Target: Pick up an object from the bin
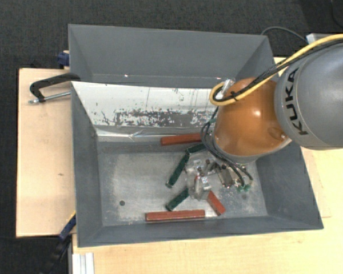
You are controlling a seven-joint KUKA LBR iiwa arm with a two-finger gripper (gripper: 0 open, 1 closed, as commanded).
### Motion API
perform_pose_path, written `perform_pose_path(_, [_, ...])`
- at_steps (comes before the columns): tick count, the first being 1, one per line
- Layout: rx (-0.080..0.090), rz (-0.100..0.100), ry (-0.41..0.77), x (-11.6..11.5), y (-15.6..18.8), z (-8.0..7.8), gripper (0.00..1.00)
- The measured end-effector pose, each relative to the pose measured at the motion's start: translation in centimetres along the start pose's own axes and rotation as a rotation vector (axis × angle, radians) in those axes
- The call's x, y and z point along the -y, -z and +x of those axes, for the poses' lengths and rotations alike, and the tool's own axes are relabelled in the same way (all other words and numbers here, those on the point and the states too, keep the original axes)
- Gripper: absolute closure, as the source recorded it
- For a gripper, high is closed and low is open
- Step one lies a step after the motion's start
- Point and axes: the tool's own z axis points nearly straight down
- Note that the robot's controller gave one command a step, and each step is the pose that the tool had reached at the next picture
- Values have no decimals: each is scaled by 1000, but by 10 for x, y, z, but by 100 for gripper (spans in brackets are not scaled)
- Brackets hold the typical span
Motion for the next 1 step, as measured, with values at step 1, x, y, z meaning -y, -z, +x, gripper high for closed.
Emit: perform_pose_path(1, [11,2,12,21,32,-24,100])
